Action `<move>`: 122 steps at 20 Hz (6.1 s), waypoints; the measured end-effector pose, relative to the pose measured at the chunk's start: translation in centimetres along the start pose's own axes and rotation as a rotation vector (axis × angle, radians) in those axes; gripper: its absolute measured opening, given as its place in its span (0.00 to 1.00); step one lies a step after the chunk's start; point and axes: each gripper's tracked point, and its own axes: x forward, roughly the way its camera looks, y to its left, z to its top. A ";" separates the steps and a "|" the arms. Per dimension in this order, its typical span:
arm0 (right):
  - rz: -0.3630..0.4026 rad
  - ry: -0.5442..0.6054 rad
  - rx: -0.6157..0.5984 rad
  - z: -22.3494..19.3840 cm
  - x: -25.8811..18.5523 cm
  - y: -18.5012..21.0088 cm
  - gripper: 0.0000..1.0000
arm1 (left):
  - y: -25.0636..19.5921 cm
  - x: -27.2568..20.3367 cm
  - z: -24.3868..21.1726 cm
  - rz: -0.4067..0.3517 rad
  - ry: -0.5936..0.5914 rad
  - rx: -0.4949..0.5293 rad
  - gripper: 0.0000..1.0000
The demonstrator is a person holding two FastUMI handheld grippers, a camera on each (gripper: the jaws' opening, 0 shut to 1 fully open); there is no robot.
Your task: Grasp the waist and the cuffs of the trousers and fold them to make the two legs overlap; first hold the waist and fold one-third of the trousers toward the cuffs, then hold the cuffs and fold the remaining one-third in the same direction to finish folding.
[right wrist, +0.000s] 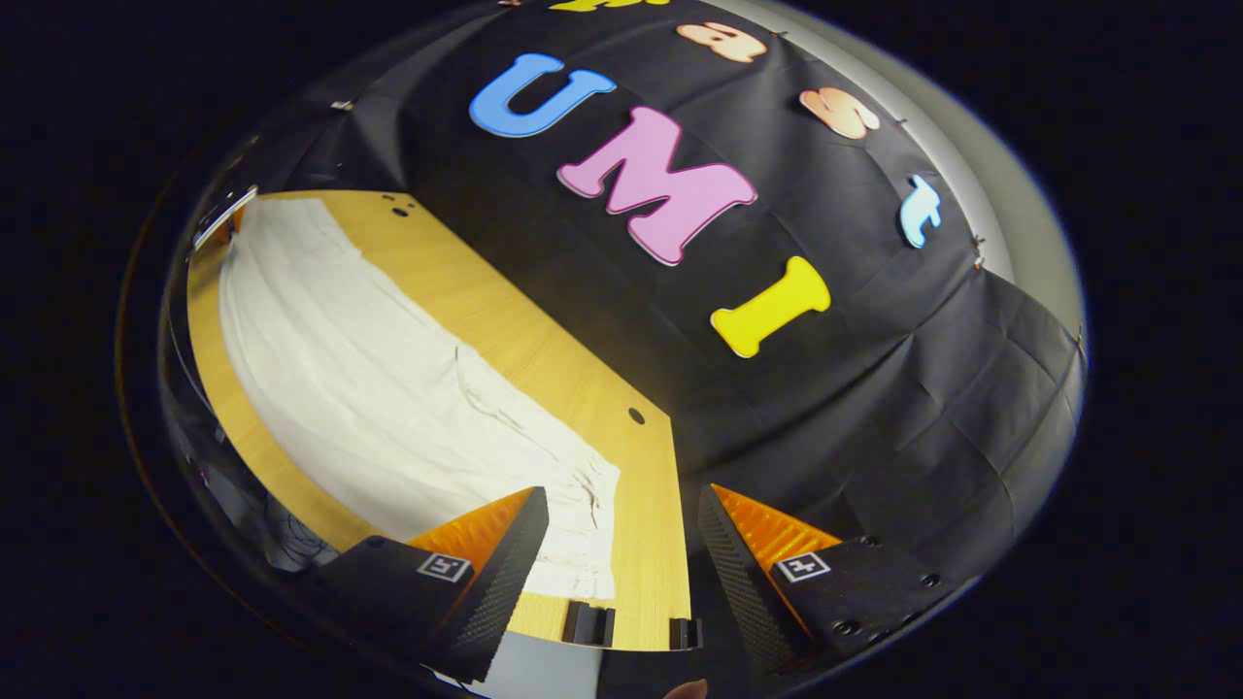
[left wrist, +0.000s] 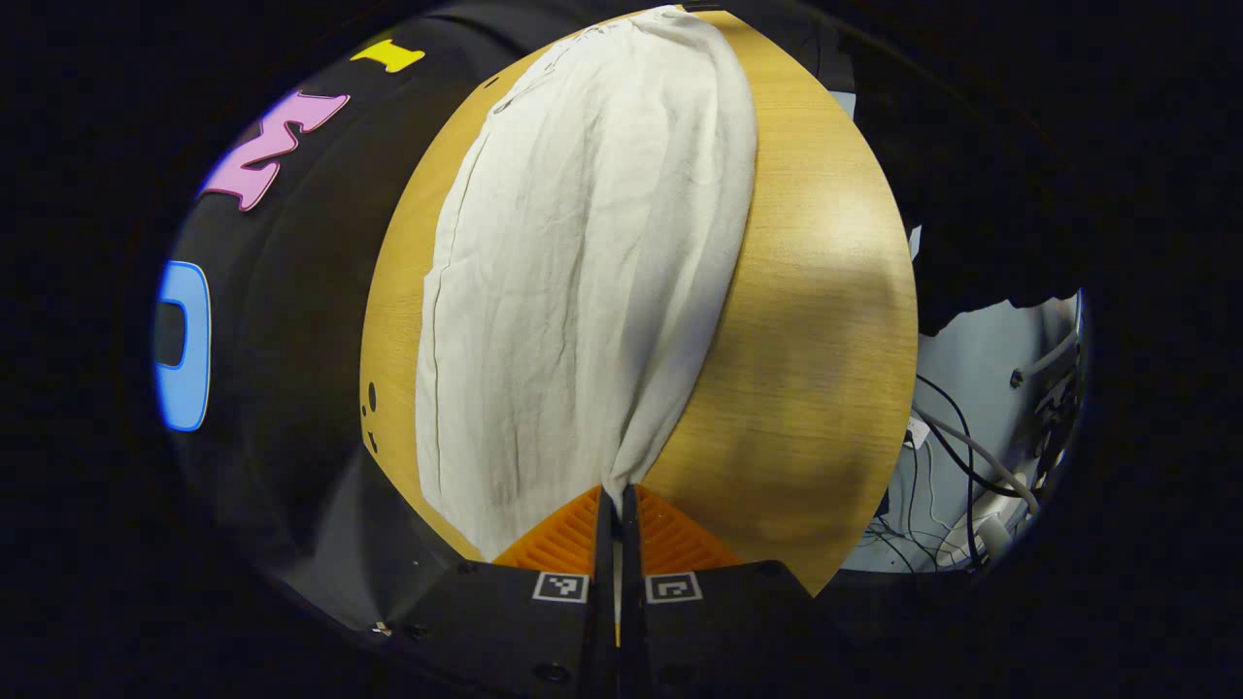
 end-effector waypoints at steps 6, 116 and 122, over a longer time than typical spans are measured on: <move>0.204 0.065 -0.266 -7.2 1.9 4.8 0.97 | -0.2 0.1 0.1 0.016 0.031 -0.015 0.07; 0.278 0.169 0.485 -0.6 18.6 0.8 0.69 | 15.9 -4.0 2.5 0.297 -0.051 -0.831 0.97; 0.246 0.224 0.820 -2.3 17.2 1.3 0.69 | 15.1 -5.8 5.1 0.300 -0.246 -1.260 0.97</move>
